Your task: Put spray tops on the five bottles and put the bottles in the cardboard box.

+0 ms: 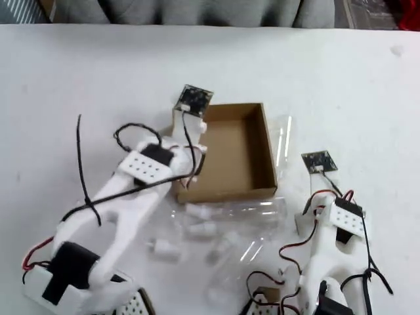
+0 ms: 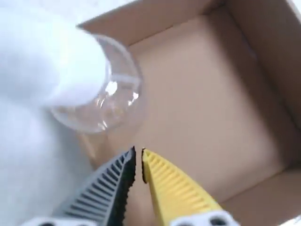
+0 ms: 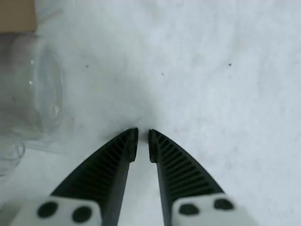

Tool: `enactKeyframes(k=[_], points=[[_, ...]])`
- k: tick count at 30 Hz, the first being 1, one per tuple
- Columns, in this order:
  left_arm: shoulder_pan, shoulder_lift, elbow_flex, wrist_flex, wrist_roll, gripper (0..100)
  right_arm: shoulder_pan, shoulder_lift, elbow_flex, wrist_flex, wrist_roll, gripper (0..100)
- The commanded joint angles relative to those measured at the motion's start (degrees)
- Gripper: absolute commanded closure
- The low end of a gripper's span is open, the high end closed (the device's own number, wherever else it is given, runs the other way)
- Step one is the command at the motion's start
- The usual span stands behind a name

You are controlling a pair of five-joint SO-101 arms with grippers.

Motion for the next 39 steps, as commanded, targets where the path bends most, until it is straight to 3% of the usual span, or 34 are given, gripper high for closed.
enactKeyframes(k=[1, 9, 18, 28, 34, 39], points=[[-0.31, -0.40, -6.51, 6.86, 0.88, 98, -0.75, 0.04, -0.62, -0.04, 0.53, 98.1], [-0.66, 10.77, -12.22, 5.98, 5.71, 98, -0.75, 0.04, -0.62, -0.04, 0.53, 98.1], [-1.01, 12.18, -12.66, 3.16, 8.97, 98, -0.75, 0.04, -0.62, -0.13, 0.53, 98.1], [-0.66, 9.10, -12.66, 3.69, 9.67, 98, -0.75, 0.04, -0.70, -0.22, 0.53, 98.1], [-0.75, 1.89, -12.57, 10.81, 9.67, 98, -1.71, 0.48, -1.14, -0.66, 0.35, 98.1], [-1.27, -1.54, -10.29, 12.13, 9.67, 98, -1.89, 0.48, -1.14, -0.75, 0.18, 98.1]])
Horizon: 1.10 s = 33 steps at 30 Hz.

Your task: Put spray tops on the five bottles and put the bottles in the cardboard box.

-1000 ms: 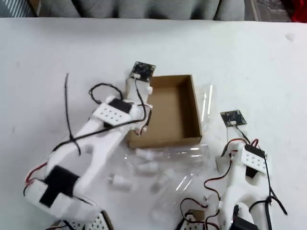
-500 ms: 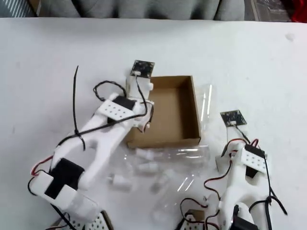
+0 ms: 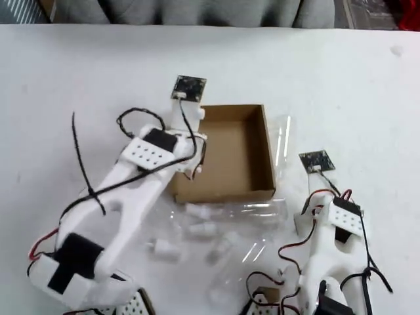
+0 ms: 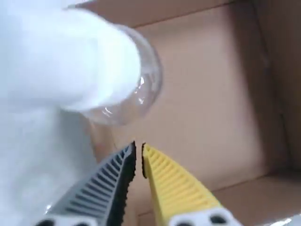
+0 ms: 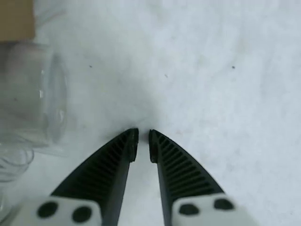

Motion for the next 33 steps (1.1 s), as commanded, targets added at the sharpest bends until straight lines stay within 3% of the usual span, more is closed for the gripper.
enactKeyframes(k=[1, 9, 17, 20, 23, 29, 33], points=[[-0.92, -6.73, 0.88, 1.23, 0.53, 98, -1.01, 0.31, -1.05, -0.75, 0.00, 98.1], [-2.51, -22.02, 7.47, 3.34, 0.53, 98, -0.84, 0.31, -1.05, -0.75, -0.18, 98.1], [-17.45, -33.71, 8.09, 15.21, 0.53, 98, -0.66, 0.31, -1.05, -0.57, -0.09, 98.1], [-21.58, -34.86, 12.04, 17.67, -3.96, 98, -0.66, 0.31, -0.97, -0.48, 0.09, 98.1], [-22.73, -35.82, 17.49, 17.85, -8.18, 98, -0.66, 0.31, -0.97, -0.40, 0.18, 98.1], [-22.99, -39.34, 28.40, 14.15, -8.70, 98, -0.66, 0.13, -0.53, -0.40, 0.18, 98.1], [-29.23, -45.05, 35.43, 12.84, -8.70, 98, -0.57, 0.13, -0.44, -0.40, 0.18, 98.1]])
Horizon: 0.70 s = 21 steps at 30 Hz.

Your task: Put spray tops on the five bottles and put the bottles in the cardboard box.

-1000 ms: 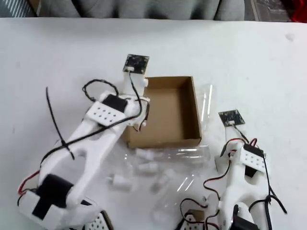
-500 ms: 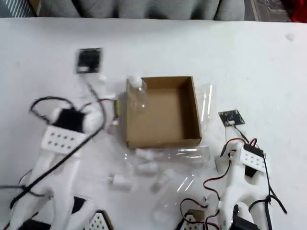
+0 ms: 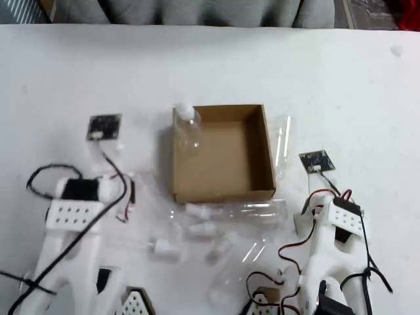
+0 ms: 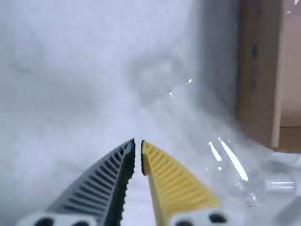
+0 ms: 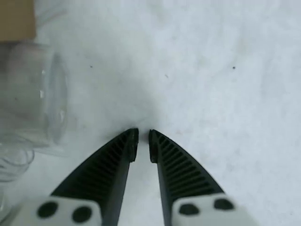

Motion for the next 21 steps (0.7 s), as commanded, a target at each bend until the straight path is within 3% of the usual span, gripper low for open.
enactKeyframes(k=[1, 5, 11, 14, 21], points=[[-8.31, -7.69, 5.54, -2.99, -0.53, 98, -0.57, 0.13, -0.44, -0.40, 0.18, 98.1], [-16.66, -13.49, 11.43, -8.79, -0.53, 98, -0.66, 0.13, -0.44, -0.40, -0.09, 98.1], [-16.84, -14.29, 14.86, -11.34, -8.79, 98, -0.66, 0.13, -0.44, -0.40, -0.18, 98.2], [-16.84, -13.76, 14.77, -11.60, -8.35, 98, -0.66, 0.13, -0.44, -0.40, -0.18, 98.2], [-16.22, 4.53, 7.21, -14.86, -9.41, 98, -1.01, 0.22, -0.44, -0.48, -0.18, 98.2]])
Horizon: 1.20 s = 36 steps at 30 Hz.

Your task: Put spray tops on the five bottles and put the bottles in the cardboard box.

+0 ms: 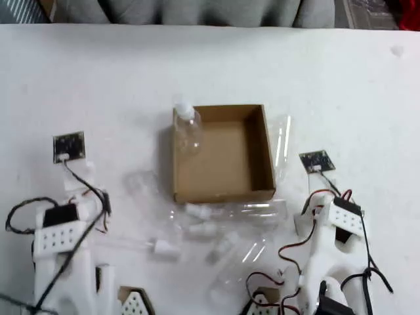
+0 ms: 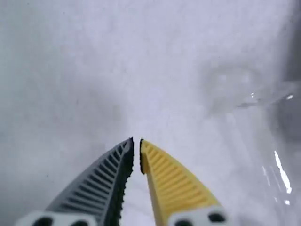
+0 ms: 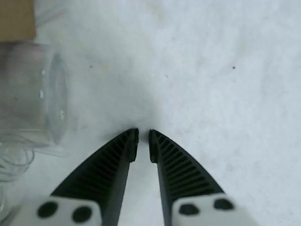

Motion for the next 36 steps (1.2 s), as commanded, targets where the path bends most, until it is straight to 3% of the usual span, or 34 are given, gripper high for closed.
enactKeyframes(k=[1, 4, 6, 13, 21, 24, 28, 32, 36], points=[[-0.66, 15.43, -10.20, -2.20, -2.90, 98, -1.01, 0.22, -0.44, -0.48, -0.18, 98.2], [-4.35, 24.92, -16.53, -4.40, -6.15, 98, -0.92, 0.22, -0.44, -0.48, 0.00, 98.2], [-6.81, 30.46, -20.04, -7.56, -4.66, 98, -1.01, 0.22, -0.53, -0.57, 0.09, 98.2], [-12.18, 44.26, -29.80, -8.97, 10.99, 98, -1.01, -0.31, -0.97, 0.66, 0.18, 98.2], [-14.81, 48.92, -32.88, -11.52, 20.57, 98, -1.54, 0.13, -24.97, 23.69, -0.26, 98.2], [-15.96, 51.47, -32.18, -16.97, 25.41, 98, -5.49, 0.22, -35.16, 31.87, -3.25, 98.2], [-15.96, 53.93, -33.49, -17.93, 26.29, 98, -13.49, 0.31, -45.10, 37.32, -9.32, 98.2], [-16.04, 54.02, -33.58, -17.93, 26.37, 98, -27.03, 0.31, -47.30, 36.35, -15.38, 98.2], [-16.04, 54.20, -33.76, -17.93, 26.46, 98, -38.73, 0.40, -46.68, 28.70, -18.99, 98.1]])
